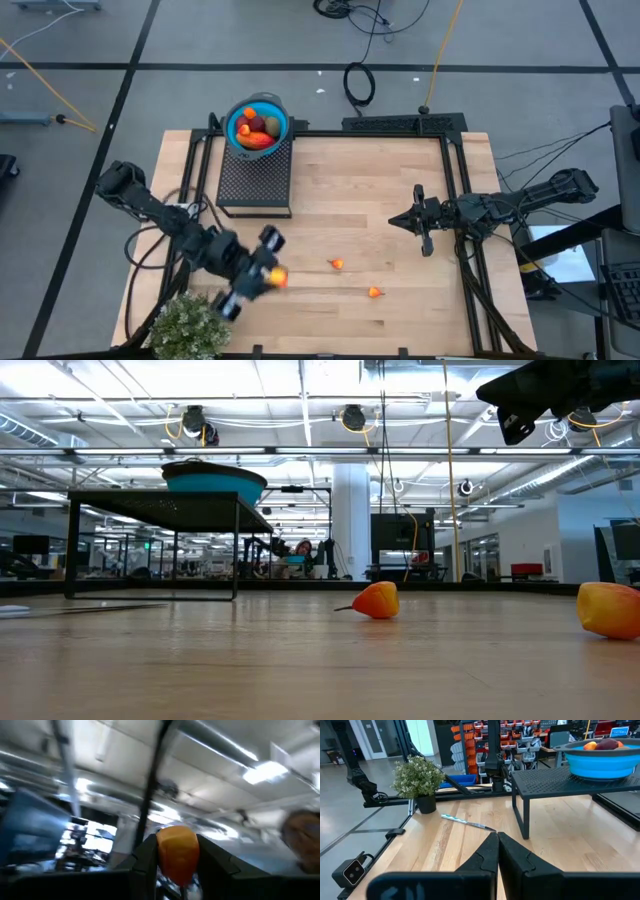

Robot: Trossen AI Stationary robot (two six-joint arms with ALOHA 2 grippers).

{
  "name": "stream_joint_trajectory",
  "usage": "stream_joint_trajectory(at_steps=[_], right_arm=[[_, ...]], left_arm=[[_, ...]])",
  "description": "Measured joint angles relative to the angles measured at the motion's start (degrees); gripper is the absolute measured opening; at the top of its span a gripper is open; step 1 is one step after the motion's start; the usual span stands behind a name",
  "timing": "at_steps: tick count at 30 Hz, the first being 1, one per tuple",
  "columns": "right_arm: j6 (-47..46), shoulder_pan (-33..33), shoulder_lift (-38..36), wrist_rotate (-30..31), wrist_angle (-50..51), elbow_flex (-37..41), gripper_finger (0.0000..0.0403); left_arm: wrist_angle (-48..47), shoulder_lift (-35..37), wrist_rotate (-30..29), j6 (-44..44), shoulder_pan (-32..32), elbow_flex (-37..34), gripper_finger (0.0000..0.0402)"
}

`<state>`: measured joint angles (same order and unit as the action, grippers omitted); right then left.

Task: Pick & Place Fruit
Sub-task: Put the orange pear into the blue strainer bowl on the shelf

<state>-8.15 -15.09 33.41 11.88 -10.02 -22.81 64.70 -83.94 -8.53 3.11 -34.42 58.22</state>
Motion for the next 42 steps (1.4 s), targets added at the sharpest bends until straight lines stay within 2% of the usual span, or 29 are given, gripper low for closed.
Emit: stream_joint_trajectory(at_steps=[2, 5, 10, 14, 26, 29, 33, 38, 42], right_arm=[[-0.02, 0.00, -0.02, 0.00, -0.01, 0.00, 0.0000], [-0.08, 0.02, -0.02, 0.00, -0.02, 0.00, 0.0000], [-0.10, 0.02, -0.02, 0.00, -0.02, 0.00, 0.0000], [-0.10, 0.02, -0.02, 0.00, -0.02, 0.00, 0.0000], [-0.01, 0.02, 0.00, 0.00, -0.02, 0.00, 0.0000], [0.27, 0.01, -0.02, 0.00, -0.01, 0.00, 0.0000], [0.30, 0.02, 0.00, 0.00, -0.01, 0.00, 0.0000], [0.30, 0.02, -0.02, 0.02, 0.00, 0.00, 0.0000], [0.30, 0.02, 0.00, 0.02, -0.02, 0.00, 0.0000]], left_arm=[[4.23, 0.01, -6.27, 1.95, 0.01, 0.00, 0.0104], [10.04, 0.07, -10.82, 3.21, 0.28, 0.00, 0.0104], [20.28, 0.06, -12.39, 3.11, 0.34, 0.00, 0.0104], [24.44, 0.07, -14.48, 2.60, 0.33, 0.00, 0.0104], [23.46, 0.40, -12.38, -1.09, 0.64, 2.16, 0.0104], [15.97, 0.44, -15.97, 0.09, 0.62, 2.23, 0.0104], [-2.92, 1.56, -21.53, 7.45, 1.07, 2.21, 0.0104], [-29.89, 4.61, -22.03, 28.43, 3.99, 2.23, 0.0104], [-46.48, 6.11, -16.99, 41.51, 7.32, 2.21, 0.0104]])
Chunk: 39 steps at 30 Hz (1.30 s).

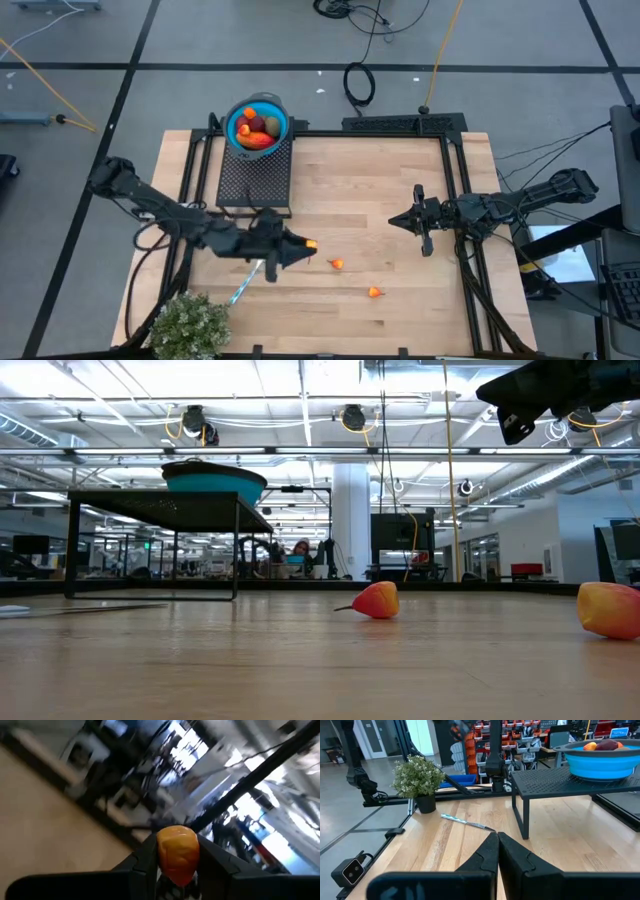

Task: Pick & Place Fruit
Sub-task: Put the orange pear into the blue strainer bowl on the shelf

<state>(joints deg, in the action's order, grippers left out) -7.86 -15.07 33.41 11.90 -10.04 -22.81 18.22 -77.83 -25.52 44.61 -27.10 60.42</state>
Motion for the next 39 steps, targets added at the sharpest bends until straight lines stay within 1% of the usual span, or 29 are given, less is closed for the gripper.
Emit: stream_joint_trajectory(at_steps=[3, 8, 12, 16, 19, 21, 24, 28, 31, 34, 39], right_arm=[[0.02, 0.00, 0.00, 0.02, 0.02, 0.00, 0.0000], [0.02, 0.00, -0.02, 0.04, 0.02, 0.02, 0.0000], [0.81, 0.00, -0.01, 0.26, 0.02, 0.02, 0.0000], [2.71, 0.00, 0.00, 0.28, 0.00, 0.02, 0.0000], [2.99, 0.00, 0.00, 0.26, 0.02, 0.02, 0.0000], [2.99, 0.00, 0.00, 0.26, 0.01, 0.02, 0.0000], [2.99, 0.00, 0.00, 0.26, 0.02, 0.02, 0.0000], [2.99, 0.00, 0.00, 0.26, 0.02, 0.02, 0.0000], [2.99, 0.00, 0.00, 0.26, 0.01, 0.02, 0.0000], [2.99, -0.02, 0.00, 0.26, 0.02, 0.02, 0.0000], [2.99, 0.00, 0.00, 0.24, 0.00, 0.02, 0.0000]], left_arm=[[-10.27, 0.55, 6.30, 7.86, 3.15, 0.02, 0.0104], [-24.03, 0.43, 14.28, 13.57, 8.73, 0.00, 0.0104], [-33.03, 0.40, 18.17, 13.46, 13.01, 0.00, 0.0103], [-39.50, 0.43, 18.45, 10.50, 16.63, 0.04, 0.0103], [-48.31, 0.38, 18.21, 7.72, 18.88, 2.62, 0.0103], [-55.35, 0.40, 16.73, 5.66, 20.17, 5.58, 0.0103], [-65.07, 0.38, 12.46, 1.73, 21.75, 10.56, 0.0103], [-74.53, 0.42, 6.39, -5.66, 24.04, 17.50, 0.0103], [-78.77, 0.42, 3.18, -11.64, 26.53, 21.15, 0.0103], [-82.34, 0.42, 1.41, -17.47, 29.93, 23.79, 0.0103], [-83.28, 0.42, 1.43, -27.57, 37.36, 25.41, 0.0103]])
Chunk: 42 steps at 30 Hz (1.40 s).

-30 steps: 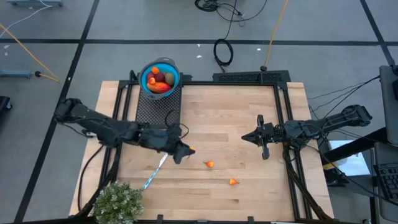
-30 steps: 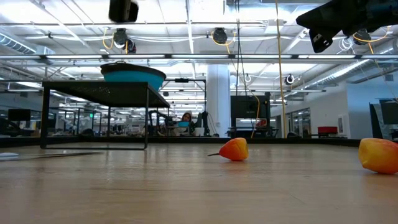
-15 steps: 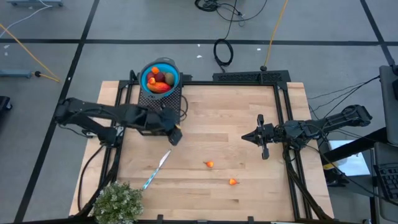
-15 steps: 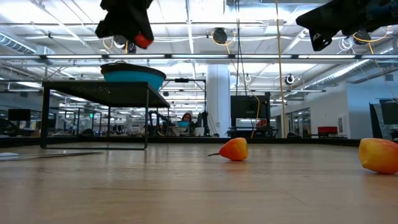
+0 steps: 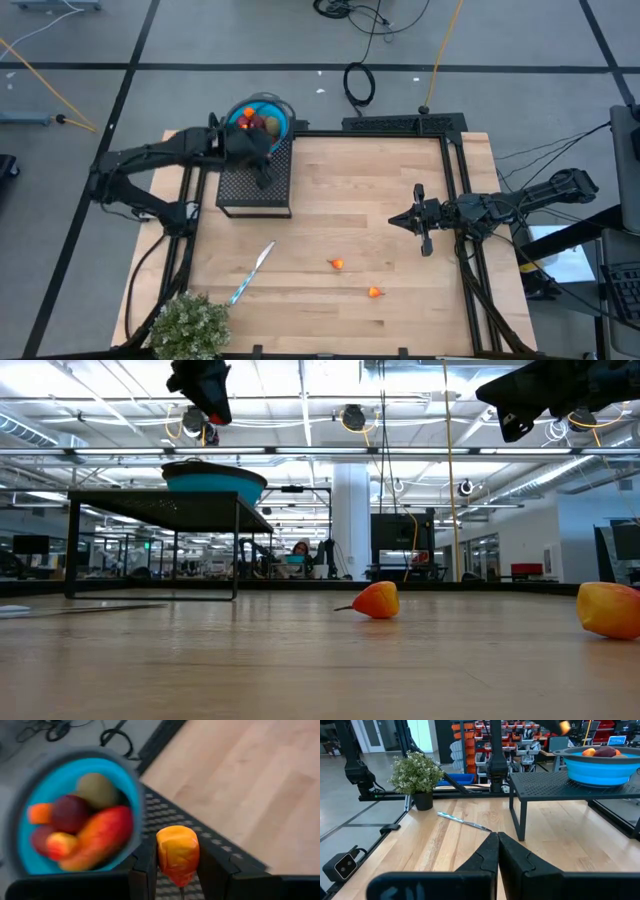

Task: Pick & Place Fruit
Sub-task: Put the orange pear into the blue strainer bowl on the shelf

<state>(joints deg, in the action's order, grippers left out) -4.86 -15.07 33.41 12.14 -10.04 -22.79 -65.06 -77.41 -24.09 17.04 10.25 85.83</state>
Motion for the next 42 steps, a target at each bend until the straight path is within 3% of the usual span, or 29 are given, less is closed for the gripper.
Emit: stream_joint_trajectory(at_steps=[4, 17, 26, 42], right_arm=[[0.00, -0.01, 0.00, 0.02, 0.01, 0.00, 0.0000], [0.00, 0.00, 0.00, 0.02, 0.02, 0.00, 0.0000], [0.00, 0.00, -0.02, 0.02, 0.00, 0.00, 0.0000], [-0.02, 0.00, 0.00, 0.02, -2.18, 0.00, 0.0000]], left_arm=[[0.26, -0.02, 0.91, -5.52, 6.25, 0.10, 0.0104], [3.87, -2.71, 15.95, -17.15, 23.03, 0.10, 0.0104], [5.14, -6.75, 18.61, -18.33, 24.60, 0.10, 0.0104], [5.25, -10.54, 18.12, -19.12, 24.97, 0.10, 0.0104]])
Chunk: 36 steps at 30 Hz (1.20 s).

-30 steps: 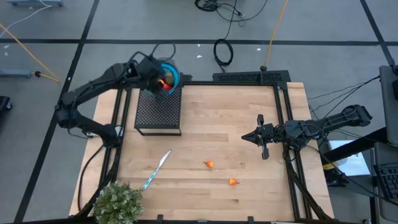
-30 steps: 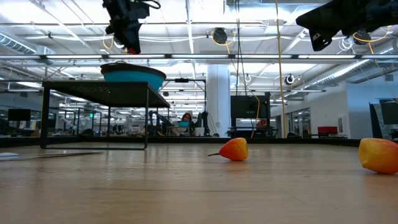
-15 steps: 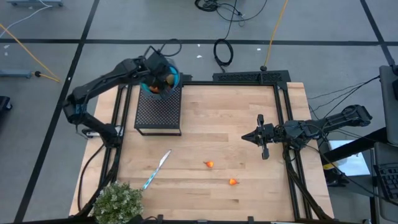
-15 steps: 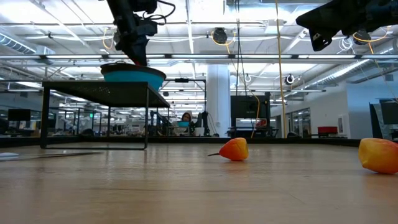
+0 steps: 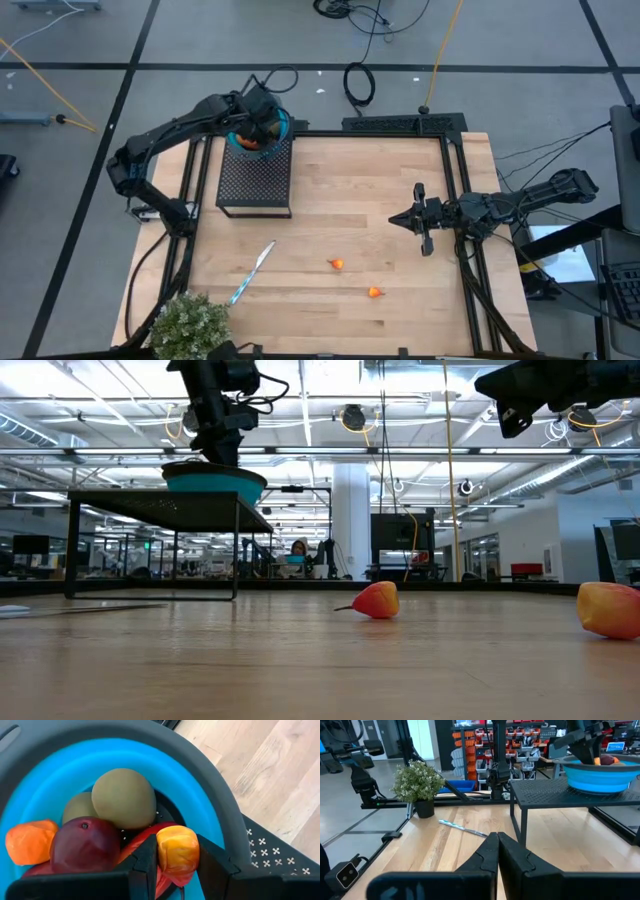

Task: Pick & Place Fruit
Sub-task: Put the orange pear into the blue strainer bowl on the shelf

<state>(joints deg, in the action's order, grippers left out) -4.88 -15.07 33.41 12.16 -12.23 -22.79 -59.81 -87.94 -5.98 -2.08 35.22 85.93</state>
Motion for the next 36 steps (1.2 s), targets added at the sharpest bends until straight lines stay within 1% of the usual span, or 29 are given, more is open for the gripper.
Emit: stream_joint_trajectory(at_steps=[11, 13, 15, 22, 25, 27, 32, 36], right_arm=[[0.00, 0.00, 0.00, 0.00, 0.02, 0.00, 0.0000], [0.00, 0.00, 0.00, -0.02, 0.02, 0.00, 0.0000], [0.00, -0.01, 0.00, -0.01, 0.02, 0.00, 0.0000], [0.00, 0.00, 0.00, -0.02, 0.02, 0.00, 0.0000], [0.00, 0.00, 0.00, -0.02, 0.04, 0.00, 0.0000], [0.00, 0.00, 0.00, -0.02, 0.03, 0.00, 0.0000], [0.00, 0.00, 0.00, -0.02, 0.04, 0.00, 0.0000], [0.00, 0.00, 0.00, -0.05, 0.04, 0.00, 0.0000]], left_arm=[[0.07, 0.02, -0.02, -1.09, 0.02, 0.00, 0.0105], [0.07, 0.02, -0.02, -1.51, 0.02, 0.00, 0.0110], [0.08, 0.02, -0.03, -1.76, 0.02, 0.00, 0.0124], [0.09, 0.02, -0.07, -2.52, 0.02, 0.00, 0.0193], [0.08, 0.47, -0.75, -3.85, 0.07, 0.08, 0.0214], [-0.29, 0.84, -1.99, -3.77, 0.07, 1.43, 0.0222], [-0.41, 3.45, -1.92, -2.74, -0.84, 6.18, 0.0222], [-0.69, 6.43, -1.07, 2.47, -4.16, 8.25, 0.0213]])
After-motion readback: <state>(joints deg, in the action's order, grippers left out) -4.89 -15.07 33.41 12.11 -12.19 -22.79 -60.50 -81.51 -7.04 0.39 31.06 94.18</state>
